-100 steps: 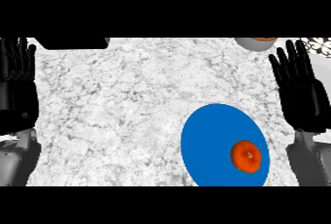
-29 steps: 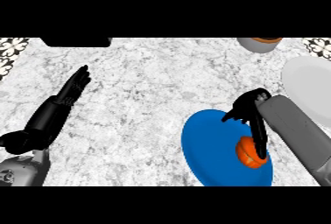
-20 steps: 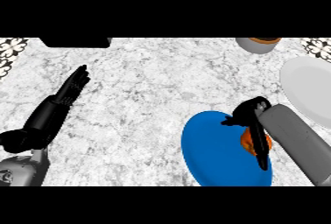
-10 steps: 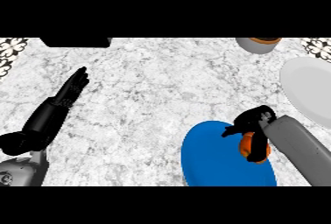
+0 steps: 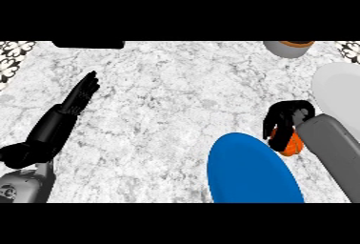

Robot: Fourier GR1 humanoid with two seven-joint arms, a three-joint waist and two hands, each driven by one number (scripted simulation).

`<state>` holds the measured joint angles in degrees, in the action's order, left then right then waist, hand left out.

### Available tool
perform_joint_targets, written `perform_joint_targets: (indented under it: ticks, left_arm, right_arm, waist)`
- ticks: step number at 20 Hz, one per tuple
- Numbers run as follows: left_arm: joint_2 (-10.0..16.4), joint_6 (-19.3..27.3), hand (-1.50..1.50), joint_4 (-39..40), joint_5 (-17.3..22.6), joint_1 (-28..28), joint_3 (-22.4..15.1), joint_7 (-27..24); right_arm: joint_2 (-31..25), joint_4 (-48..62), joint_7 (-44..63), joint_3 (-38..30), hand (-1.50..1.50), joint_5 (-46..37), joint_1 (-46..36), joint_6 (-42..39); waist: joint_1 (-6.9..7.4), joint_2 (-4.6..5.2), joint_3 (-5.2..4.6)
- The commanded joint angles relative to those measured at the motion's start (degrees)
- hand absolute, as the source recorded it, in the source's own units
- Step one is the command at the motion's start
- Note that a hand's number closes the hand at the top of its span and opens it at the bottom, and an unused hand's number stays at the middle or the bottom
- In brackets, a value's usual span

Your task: Pick the squash from the plate and place it in the plate

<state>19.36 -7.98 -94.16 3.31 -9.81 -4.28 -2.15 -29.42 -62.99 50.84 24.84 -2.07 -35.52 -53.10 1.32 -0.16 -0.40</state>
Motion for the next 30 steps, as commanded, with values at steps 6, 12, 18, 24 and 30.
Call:
perform_joint_targets:
  ticks: [6,12,18,24,30]
  left_arm:
    - [-0.41,-1.13,0.0,-0.34,-0.12,-1.28,-1.6,-0.18]
    - [-1.23,-1.75,0.0,-0.84,-0.14,-3.13,-2.96,-0.08]
    - [-1.91,-1.39,0.0,0.9,-0.98,-4.1,-3.5,0.16]
    - [-2.87,-0.16,0.0,0.9,-1.34,-4.01,-3.42,1.04]
    - [-1.88,-0.15,0.0,1.45,-1.98,-3.87,-2.11,-0.48]
  right_arm:
    - [-5.28,6.39,18.37,-6.48,1.5,-21.26,-12.18,30.77]
    - [-2.47,10.94,26.66,-6.43,1.5,-35.13,-19.97,43.77]
    - [2.85,17.04,32.18,-6.41,1.5,-46.58,-25.17,52.92]
    - [3.9,25.04,34.37,-7.07,1.5,-56.93,-27.83,58.43]
    - [4.38,32.85,34.38,-10.57,1.5,-62.57,-31.82,60.78]
  waist:
    - [3.37,1.46,0.17]
    - [6.23,2.2,0.28]
    - [5.35,2.15,0.3]
    - [4.07,1.92,0.37]
    - [3.56,1.81,0.37]
